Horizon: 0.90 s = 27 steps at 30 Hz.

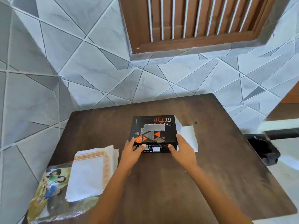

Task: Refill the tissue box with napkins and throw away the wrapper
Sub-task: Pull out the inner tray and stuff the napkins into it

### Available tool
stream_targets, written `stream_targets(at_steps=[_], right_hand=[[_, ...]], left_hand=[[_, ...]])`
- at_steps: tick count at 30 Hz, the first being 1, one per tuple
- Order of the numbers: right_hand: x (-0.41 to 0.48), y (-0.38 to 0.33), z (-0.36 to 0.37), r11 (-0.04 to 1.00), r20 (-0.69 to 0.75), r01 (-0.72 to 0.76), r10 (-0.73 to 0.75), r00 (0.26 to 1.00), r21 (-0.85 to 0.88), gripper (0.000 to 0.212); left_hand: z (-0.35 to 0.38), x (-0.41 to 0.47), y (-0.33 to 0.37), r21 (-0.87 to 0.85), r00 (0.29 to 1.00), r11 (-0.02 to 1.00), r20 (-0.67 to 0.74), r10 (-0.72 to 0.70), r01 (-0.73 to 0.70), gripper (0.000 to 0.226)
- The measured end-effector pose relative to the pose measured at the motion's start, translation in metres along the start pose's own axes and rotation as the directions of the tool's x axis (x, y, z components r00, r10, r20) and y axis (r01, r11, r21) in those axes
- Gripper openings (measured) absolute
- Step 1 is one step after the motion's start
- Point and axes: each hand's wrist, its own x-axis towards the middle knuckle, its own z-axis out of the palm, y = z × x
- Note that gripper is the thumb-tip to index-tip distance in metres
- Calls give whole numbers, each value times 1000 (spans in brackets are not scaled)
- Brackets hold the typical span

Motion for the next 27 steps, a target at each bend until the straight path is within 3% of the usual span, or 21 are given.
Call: stream_targets(at_steps=[4,7,9,11,12,14,16,17,18,20,22,27], right_hand=[[-30,0,5,991,-26,45,-49,998,-126,51],[-51,-5,8,984,91,146,-137,986,-106,58],[-59,-9,8,978,232,206,-199,952,-6,58],[-62,-8,6,962,303,166,-228,925,217,48],[-61,-6,2,941,258,136,-220,941,309,42],[-55,2,-8,919,29,143,-165,986,368,34],[-42,15,-17,932,-187,177,-122,975,316,28],[-34,24,-19,950,-223,170,-112,968,262,36],[-27,31,-20,967,-185,131,-91,979,217,50],[-18,40,-18,976,36,-5,-2,999,217,75],[-17,42,-12,956,169,-74,26,985,285,81],[-23,31,-2,974,191,-45,2,982,223,92]], left_hand=[[14,13,17,-90,999,995,-40,34,-38,38],[24,20,26,-112,1000,993,11,29,-27,42],[30,16,27,-51,999,998,44,22,-20,42],[33,8,23,-40,997,998,65,43,-40,41],[34,3,22,-42,996,997,71,61,-58,41],[32,-4,15,-37,994,996,71,85,-82,44],[29,-8,8,-10,992,996,87,86,-86,51],[29,-9,5,3,990,996,106,89,-90,56],[29,-11,3,23,989,996,121,88,-92,60],[32,-14,0,56,987,994,136,89,-97,66],[36,-16,-1,88,988,991,123,92,-103,70],[43,-17,-6,302,989,943,93,117,-140,92]])
